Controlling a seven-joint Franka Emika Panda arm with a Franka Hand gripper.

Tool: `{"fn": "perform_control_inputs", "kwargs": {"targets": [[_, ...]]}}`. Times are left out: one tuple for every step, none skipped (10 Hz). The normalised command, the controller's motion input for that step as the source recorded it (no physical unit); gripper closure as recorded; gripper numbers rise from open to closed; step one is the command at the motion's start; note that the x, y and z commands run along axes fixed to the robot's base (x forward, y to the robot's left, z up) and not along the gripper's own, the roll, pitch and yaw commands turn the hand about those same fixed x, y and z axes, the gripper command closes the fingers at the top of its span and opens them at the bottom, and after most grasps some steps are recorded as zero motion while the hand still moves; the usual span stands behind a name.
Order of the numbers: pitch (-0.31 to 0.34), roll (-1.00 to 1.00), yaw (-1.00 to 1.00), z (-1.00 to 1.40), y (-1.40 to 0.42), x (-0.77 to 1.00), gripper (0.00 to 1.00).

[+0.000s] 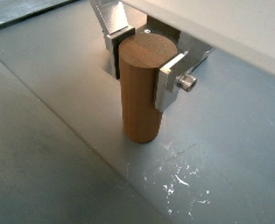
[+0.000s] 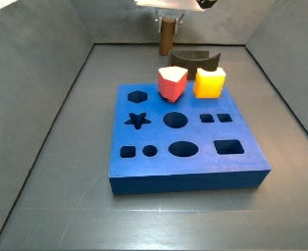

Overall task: Pick up the round object. Move to above the board. Insert the round object.
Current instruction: Pick up the round object.

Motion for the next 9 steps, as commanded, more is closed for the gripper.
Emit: {"fn": "perform_control_inputs", "kwargs": {"targets": [[0.000, 0.00, 0.00, 0.00, 0.00, 0.00, 1.00], [0.000, 0.00, 0.00, 0.00, 0.00, 0.00, 1.00], [0.000, 0.00, 0.00, 0.00, 0.00, 0.00, 1.00], [0.000, 0.00, 0.00, 0.00, 0.00, 0.00, 1.00], [0.000, 0.00, 0.00, 0.00, 0.00, 0.00, 1.00], [0.000, 0.00, 0.00, 0.00, 0.00, 0.00, 1.00], [0.000, 0.00, 0.00, 0.00, 0.00, 0.00, 1.00], [0.000, 0.00, 0.00, 0.00, 0.00, 0.00, 1.00], [0.000, 0.00, 0.00, 0.00, 0.00, 0.00, 1.00]]}}
